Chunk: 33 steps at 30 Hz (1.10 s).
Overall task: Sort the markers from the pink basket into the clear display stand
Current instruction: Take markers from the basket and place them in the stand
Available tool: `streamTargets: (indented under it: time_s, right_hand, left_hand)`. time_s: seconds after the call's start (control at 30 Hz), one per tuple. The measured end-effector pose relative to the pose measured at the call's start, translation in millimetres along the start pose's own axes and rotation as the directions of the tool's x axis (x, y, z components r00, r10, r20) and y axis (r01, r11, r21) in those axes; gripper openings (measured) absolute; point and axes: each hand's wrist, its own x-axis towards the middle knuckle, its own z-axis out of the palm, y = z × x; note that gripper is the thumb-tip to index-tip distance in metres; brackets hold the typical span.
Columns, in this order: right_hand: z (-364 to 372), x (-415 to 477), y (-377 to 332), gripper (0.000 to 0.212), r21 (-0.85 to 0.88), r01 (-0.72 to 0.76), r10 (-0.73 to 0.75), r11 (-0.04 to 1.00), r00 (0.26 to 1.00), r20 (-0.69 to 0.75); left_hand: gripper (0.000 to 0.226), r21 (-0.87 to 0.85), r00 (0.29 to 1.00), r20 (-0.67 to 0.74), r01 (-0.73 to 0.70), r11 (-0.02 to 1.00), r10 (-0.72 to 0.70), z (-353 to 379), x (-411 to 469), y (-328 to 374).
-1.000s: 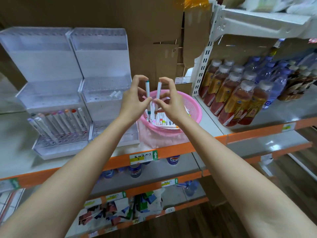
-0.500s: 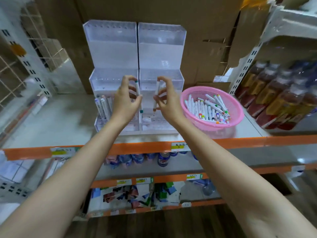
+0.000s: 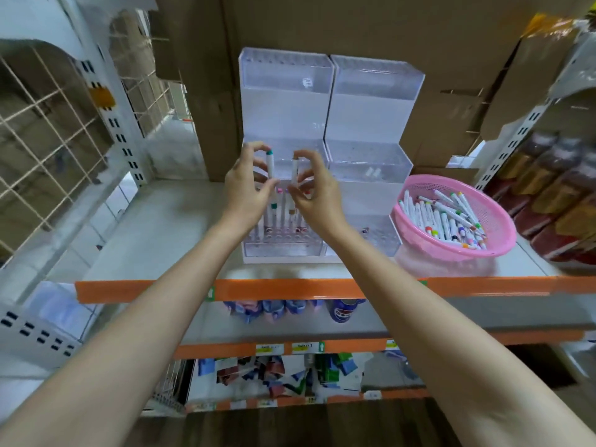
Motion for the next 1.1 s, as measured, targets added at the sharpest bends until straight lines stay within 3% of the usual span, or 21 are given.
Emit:
streamTargets:
  time_s: [0.43, 0.9, 1.1]
  right_hand:
    - [29.2, -2.1, -3.9, 0.047, -0.108, -0.017, 0.009, 0.994, 0.997, -0.074]
    - [30.4, -8.2, -5.3, 0.035, -0.202, -0.034, 0.022, 0.979, 0.998, -0.061]
    - [30.1, -9.1, -8.1, 0.029, -0.203, -0.023, 0.01, 0.979, 0.998, -0.062]
  left_hand:
    - [0.04, -0.044, 0.991, 0.115, -0.059, 0.997, 0.064, -7.6, 1.3, -22.6]
    - [0.029, 0.081, 0.95, 0.218, -0.244, 0.966, 0.222, -9.5, 1.4, -36.8]
    - [0.02, 0.142, 0.951, 0.18, -0.279, 0.95, 0.252, -12.1, 8.0, -39.0]
